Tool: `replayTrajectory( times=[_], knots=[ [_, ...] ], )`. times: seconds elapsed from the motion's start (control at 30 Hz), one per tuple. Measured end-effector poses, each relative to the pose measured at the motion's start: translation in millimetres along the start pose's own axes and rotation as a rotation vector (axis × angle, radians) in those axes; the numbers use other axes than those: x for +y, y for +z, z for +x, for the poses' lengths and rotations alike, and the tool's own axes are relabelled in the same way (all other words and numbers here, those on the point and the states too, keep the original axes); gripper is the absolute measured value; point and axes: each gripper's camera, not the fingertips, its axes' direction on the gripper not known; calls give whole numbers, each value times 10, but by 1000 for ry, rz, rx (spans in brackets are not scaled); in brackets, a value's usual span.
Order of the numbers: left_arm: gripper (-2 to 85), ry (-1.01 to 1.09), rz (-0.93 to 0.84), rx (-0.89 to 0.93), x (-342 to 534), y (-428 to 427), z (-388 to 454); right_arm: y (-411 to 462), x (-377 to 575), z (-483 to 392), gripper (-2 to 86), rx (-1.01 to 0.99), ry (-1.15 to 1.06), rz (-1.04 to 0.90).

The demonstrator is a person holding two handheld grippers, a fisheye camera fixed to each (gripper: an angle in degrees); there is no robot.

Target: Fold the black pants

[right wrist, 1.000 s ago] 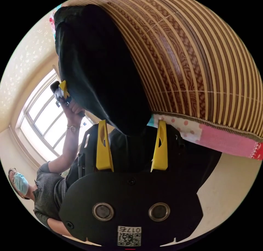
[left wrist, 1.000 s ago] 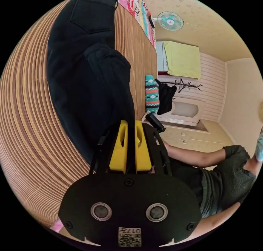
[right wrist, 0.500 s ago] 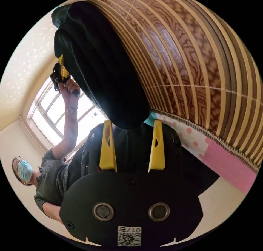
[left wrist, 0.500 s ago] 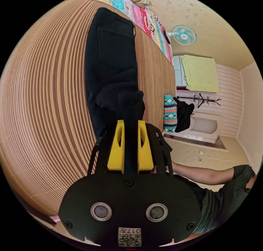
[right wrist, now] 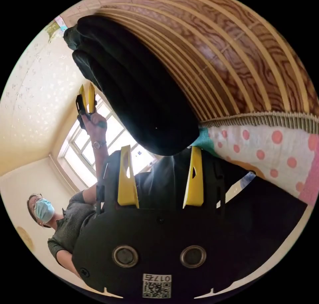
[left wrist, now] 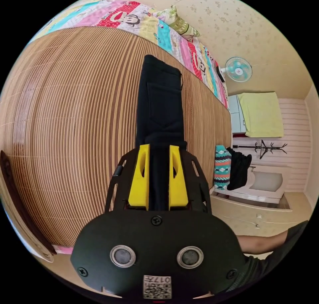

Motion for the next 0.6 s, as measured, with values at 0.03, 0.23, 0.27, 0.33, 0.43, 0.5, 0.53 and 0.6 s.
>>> replayTrajectory(
  times=[0.03,0.23,0.27,0.33,0.43,0.5,0.53,0.6],
  knots=[
    [89,12,1,8,7,-14,20,-90,73,36,227,-48,11,91],
    [87,111,-60,1,-35,68,226,-77,117,212,180,-135,78,237],
    [87,128,-68,16,-83,85,261,-63,114,197,153,-98,82,223],
    [86,154,-91,23,-196,118,319,-48,158,86,109,-52,9,196],
    [74,228,-102,-7,-428,145,457,-17,342,-215,75,-5,-116,131],
    [50,294,-131,-18,-638,234,540,1,515,-457,70,3,-191,85],
    [47,304,-148,-24,-689,282,544,15,644,-626,69,-25,-248,48],
    [29,333,-253,-73,-813,585,486,22,854,-866,68,-114,-324,-5]
  ],
)
